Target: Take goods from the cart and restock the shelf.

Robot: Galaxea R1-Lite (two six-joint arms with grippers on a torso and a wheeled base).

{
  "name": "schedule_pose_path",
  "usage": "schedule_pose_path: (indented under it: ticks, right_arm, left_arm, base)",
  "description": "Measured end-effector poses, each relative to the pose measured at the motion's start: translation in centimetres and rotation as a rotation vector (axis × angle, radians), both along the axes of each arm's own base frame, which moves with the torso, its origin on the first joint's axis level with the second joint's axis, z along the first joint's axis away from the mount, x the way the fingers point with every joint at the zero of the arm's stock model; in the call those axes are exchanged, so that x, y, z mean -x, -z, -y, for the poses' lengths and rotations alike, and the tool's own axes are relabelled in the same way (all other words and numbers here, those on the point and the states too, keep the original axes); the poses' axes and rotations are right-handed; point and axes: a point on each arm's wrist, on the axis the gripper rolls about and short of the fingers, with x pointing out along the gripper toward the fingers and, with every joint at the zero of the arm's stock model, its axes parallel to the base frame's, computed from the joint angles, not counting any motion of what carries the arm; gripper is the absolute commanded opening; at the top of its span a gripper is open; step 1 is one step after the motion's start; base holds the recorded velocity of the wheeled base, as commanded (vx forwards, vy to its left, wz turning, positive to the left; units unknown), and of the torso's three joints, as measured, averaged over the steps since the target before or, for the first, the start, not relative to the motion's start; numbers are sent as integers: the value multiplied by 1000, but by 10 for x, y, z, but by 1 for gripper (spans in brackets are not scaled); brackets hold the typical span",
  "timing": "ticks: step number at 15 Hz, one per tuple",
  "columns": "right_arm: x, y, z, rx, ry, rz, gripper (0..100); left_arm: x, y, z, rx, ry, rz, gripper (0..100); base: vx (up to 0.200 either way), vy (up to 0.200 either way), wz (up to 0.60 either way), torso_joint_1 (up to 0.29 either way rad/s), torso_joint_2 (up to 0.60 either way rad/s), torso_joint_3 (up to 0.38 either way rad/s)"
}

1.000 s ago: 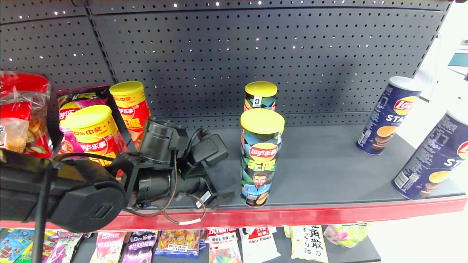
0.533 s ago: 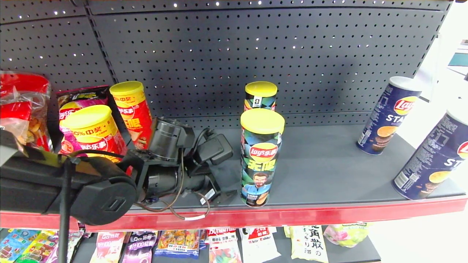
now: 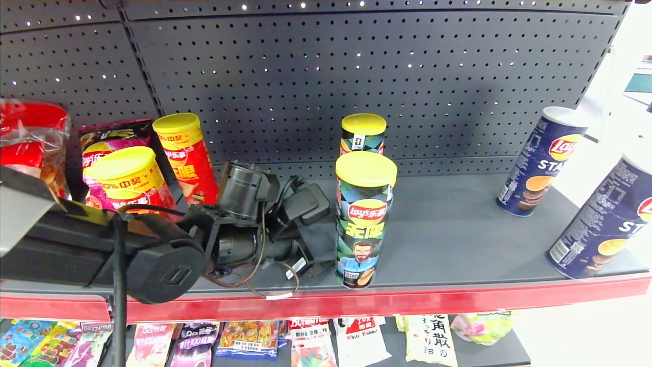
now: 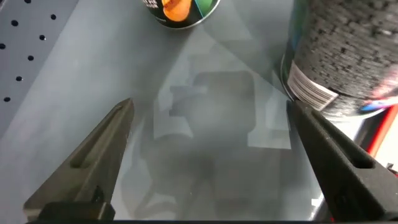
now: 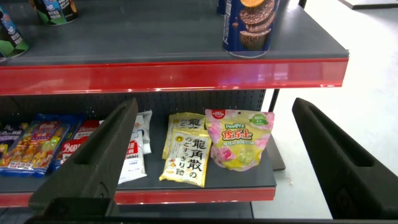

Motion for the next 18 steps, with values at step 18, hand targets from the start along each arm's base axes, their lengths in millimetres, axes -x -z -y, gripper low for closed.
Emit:
schedule_pose_path:
  ticks: [18]
  right_arm:
    - [0,0,0,0,0,0,100]
  left_arm:
    - [-13,-22,-3,52,-29,61,100]
  base:
    - [0,0,0,0,0,0]
